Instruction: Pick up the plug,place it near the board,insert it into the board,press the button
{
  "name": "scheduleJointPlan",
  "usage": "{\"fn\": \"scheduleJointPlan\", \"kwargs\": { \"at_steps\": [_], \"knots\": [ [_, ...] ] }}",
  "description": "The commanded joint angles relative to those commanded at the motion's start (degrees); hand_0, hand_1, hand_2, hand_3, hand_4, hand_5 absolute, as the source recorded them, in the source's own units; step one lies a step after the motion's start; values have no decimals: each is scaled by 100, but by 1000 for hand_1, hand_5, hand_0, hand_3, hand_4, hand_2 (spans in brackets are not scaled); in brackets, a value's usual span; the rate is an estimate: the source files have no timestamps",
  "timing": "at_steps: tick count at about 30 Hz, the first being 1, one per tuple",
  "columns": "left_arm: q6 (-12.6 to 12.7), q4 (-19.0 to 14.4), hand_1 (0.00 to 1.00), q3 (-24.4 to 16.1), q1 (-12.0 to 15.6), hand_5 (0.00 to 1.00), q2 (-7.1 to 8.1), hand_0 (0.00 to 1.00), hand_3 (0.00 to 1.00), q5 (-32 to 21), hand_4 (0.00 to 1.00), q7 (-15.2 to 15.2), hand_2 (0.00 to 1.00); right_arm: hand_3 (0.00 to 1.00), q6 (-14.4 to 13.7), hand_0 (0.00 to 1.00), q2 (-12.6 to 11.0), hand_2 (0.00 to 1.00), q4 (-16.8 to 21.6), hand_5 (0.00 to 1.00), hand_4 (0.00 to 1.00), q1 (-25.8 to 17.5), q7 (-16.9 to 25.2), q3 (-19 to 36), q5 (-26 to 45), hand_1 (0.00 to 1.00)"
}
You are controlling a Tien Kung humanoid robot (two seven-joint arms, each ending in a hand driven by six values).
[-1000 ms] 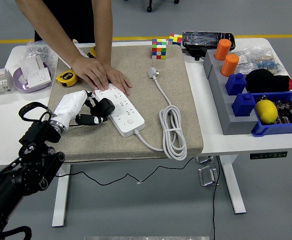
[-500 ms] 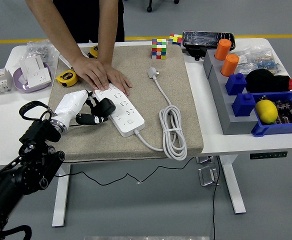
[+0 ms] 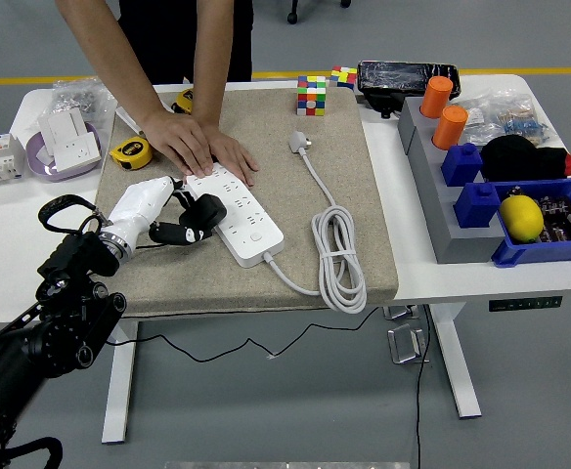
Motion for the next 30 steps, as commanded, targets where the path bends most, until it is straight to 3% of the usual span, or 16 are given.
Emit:
{"fn": "scheduleJointPlan", "kwargs": {
  "at_steps": [5,6,17,18,23,24,29,30],
  "knots": [
    [-27,-19,800,-25,4,368,4,690,589,0,975,-7,713,779,0,806,-4,755,-2,987,998,-5,0,3,8,772],
    [-36,-24,830,-33,6,415,5,720,757,0,998,-8,769,780,0,806,-4,754,-2,989,998,-7,-1,3,7,772],
    [-140,-72,840,-49,33,424,9,733,775,0,998,-15,779,780,-12,807,1,754,-3,994,998,-14,3,13,5,772],
    [-163,-97,859,-56,44,528,9,749,800,0,998,-19,794,779,-13,807,2,754,-3,995,998,-16,4,16,5,771],
    [-267,-153,859,-96,34,528,14,749,800,0,998,-49,794,779,-17,807,5,754,-4,995,998,-7,5,0,7,771],
    [-270,-166,881,-108,29,636,16,765,825,0,998,-52,813,780,-15,808,7,754,-2,997,998,-6,6,0,7,771],
    [-344,-365,881,-234,100,636,3,765,825,0,998,-75,813,780,-21,808,9,754,-1,997,998,-14,5,-4,6,771],
    [-361,-415,907,-263,119,834,-2,792,861,0,998,-79,843,780,-21,809,9,754,-2,998,998,-15,4,-9,10,771]
  ]
}}
